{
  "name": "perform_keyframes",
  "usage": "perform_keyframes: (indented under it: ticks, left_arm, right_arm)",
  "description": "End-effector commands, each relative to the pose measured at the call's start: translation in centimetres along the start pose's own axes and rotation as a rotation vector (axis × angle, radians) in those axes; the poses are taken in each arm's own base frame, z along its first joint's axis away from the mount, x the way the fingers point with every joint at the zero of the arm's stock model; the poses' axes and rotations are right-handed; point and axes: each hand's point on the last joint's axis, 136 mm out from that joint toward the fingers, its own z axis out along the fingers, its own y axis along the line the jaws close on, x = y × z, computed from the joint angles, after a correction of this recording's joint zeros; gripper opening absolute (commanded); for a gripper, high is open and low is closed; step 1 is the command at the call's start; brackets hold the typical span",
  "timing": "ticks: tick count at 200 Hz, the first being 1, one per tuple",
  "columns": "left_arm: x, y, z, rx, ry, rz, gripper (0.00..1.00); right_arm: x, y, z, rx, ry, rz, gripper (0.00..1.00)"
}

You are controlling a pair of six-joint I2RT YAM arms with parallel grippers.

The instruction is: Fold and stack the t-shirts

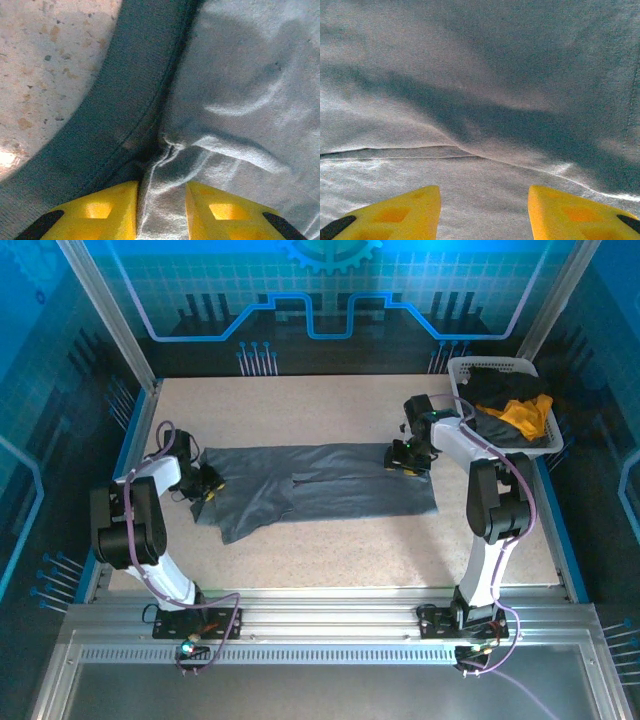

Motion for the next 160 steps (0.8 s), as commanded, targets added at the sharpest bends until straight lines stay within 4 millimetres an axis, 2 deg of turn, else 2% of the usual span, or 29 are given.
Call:
perform_keyframes:
  ticks: [1,37,63,105,120,139,160]
  left_arm:
    - [-0.4,-1.3,-1.4,0.056,-0.012,0.018,0.28]
    - [0.2,-1.2,-1.8,0.056,-0.004,0.02,0.25]
    - [0.8,-0.9,-1.2,0.043,0.035,0.025,0.14]
    - [0.9,-0.1,-0.9,0.001,0.047,0.044,0.05]
    - [0.6,-0.3,-1.5,0.003,0.028,0.042,0.0]
    - [-0.3,-1.1,-2.8,0.019,-0.016,0.032,0.0]
    - [-1.2,-2.1,-4.2,0.04,-0.05,0.008,0.0]
  right_arm:
    - [-0.2,0.2,0.0,-0.01,0.008,-0.003,0.5]
    - [-0.1,0.1,0.2,-0.006,0.011,0.005,0.49]
    - [-0.1,0.1,0.3,-0.003,0.017,0.008,0.48]
    - [-0.3,0.4,-0.3,-0.019,-0.002,0.006,0.48]
    - [-0.5,1.2,-0.8,-0.064,-0.026,-0.005,0.48]
    - [-0.8,2.7,-1.7,-0.143,-0.066,-0.04,0.48]
    - [-0.7,3.2,-2.2,-0.157,-0.079,-0.051,0.48]
